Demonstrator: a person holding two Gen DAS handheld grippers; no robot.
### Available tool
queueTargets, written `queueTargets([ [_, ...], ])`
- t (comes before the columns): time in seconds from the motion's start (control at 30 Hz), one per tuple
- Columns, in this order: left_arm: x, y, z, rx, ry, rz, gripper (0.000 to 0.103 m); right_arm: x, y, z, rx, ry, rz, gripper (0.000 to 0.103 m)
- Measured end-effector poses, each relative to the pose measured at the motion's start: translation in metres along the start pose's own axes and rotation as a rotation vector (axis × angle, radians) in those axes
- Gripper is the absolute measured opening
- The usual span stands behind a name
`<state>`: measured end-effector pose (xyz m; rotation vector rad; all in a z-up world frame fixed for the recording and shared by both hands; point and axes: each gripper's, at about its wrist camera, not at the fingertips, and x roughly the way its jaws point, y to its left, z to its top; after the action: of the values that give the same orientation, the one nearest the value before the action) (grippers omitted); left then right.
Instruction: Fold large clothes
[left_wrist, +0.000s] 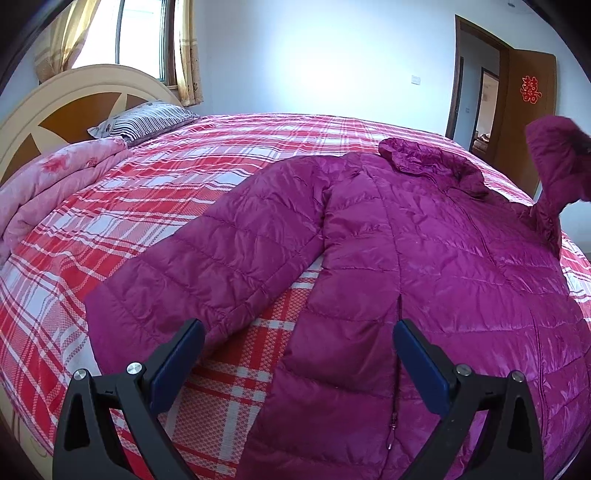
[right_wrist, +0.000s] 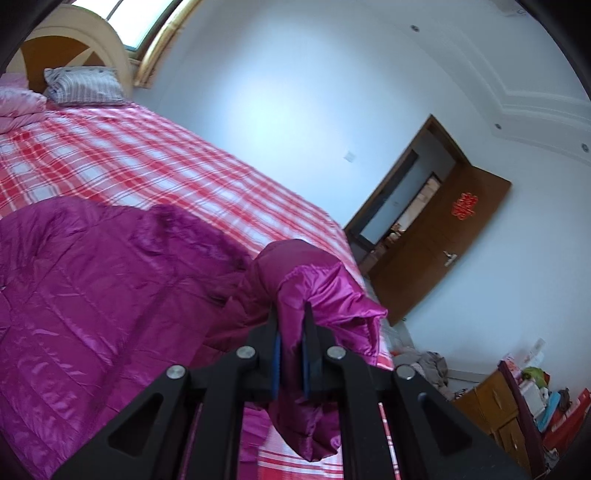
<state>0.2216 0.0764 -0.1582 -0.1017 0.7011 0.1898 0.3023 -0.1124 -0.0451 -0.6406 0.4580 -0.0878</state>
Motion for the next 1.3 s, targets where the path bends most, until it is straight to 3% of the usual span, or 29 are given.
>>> queueTargets([
  [0.73,0.002,-0.012,0.005,0.086,0.024,0.011,0.102,0.067,0.103,-0.019,0.047,0.110,0.198,0.011],
  [0.83,-0.001,-0.017,0.014,0.124,0.011,0.022,0.102,0.075,0.116,-0.023,0.066,0.125,0.255,0.023],
  [0.9,-0.005,-0.017,0.023,0.132,-0.008,0.039,0.102,0.072,0.119,-0.022,0.099,0.119,0.341,0.049],
  [0.97,-0.008,-0.015,0.035,0.121,-0.026,0.053,0.102,0.054,0.112,-0.019,0.152,0.075,0.459,0.056],
  [1.07,-0.012,-0.016,0.052,0.109,-0.053,0.067,0.102,0.023,0.090,-0.010,0.197,-0.006,0.555,0.056],
  [1.17,-0.013,-0.024,0.067,0.116,-0.079,0.069,0.102,0.004,0.052,-0.009,0.243,-0.076,0.535,0.056],
  [1.3,-0.014,-0.042,0.079,0.118,-0.093,0.034,0.102,0.022,-0.014,-0.028,0.417,-0.069,0.458,0.056],
])
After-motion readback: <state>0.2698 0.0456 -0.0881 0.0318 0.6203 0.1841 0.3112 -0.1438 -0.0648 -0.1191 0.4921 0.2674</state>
